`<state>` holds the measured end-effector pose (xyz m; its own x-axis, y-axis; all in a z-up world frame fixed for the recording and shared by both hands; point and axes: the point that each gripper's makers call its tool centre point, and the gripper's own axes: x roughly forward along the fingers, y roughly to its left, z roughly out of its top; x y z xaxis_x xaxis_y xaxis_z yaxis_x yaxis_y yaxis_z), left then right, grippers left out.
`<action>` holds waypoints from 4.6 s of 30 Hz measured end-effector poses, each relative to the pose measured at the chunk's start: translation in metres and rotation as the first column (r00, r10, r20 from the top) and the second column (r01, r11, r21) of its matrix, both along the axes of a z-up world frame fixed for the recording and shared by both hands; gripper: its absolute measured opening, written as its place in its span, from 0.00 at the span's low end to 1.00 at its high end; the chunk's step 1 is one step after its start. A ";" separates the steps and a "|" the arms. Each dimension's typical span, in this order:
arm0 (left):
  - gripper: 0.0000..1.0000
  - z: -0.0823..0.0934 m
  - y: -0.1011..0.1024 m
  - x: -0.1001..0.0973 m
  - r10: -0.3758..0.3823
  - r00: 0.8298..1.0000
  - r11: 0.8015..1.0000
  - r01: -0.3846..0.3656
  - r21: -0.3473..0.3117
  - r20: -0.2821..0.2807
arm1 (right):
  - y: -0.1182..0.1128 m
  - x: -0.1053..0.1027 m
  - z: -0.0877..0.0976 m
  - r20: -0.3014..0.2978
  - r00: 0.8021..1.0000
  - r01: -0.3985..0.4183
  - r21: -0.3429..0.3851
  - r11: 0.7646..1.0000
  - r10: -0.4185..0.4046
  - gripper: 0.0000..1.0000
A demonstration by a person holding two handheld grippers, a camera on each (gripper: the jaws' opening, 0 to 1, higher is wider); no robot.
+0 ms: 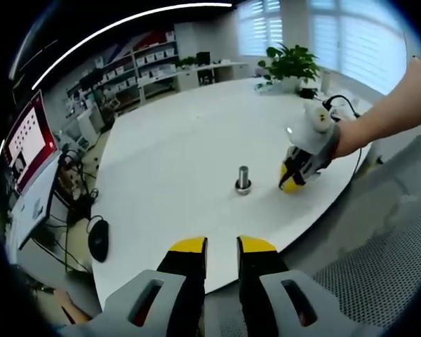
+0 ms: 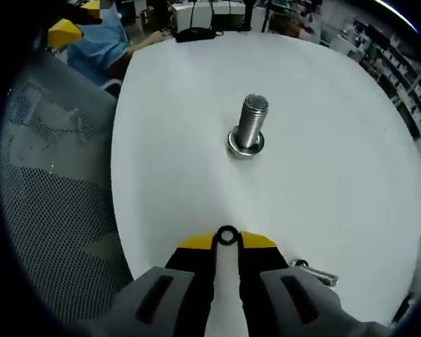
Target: Place the washer onto the threaded stud by aligning its center hole with the stud, sliding it down to the base, and recovering from edge contact or off-axis alignment until the washer reaches the visible bottom stop.
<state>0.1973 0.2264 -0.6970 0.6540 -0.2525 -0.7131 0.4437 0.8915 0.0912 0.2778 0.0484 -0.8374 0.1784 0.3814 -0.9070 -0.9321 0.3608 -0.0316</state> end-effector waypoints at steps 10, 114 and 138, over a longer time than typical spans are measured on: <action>0.15 0.002 0.000 0.001 0.001 1.000 1.000 -0.001 -0.011 0.008 | -0.011 0.007 0.027 -0.017 0.990 0.138 0.122 0.983 -0.137 0.13; 0.15 0.003 0.001 0.001 0.004 1.000 1.000 -0.004 -0.005 0.012 | -0.069 0.019 0.132 0.096 0.882 0.367 0.474 0.801 -0.461 0.24; 0.15 0.005 0.001 0.001 0.007 1.000 1.000 -0.007 -0.011 0.022 | -0.111 -0.057 0.183 -0.041 0.803 0.500 0.589 0.635 -0.594 0.29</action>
<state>0.1985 0.2276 -0.6922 0.6716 -0.2554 -0.6955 0.4354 0.8956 0.0915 0.2212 -0.0626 -0.6542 0.6277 0.5837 -0.5151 -0.5578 0.7988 0.2254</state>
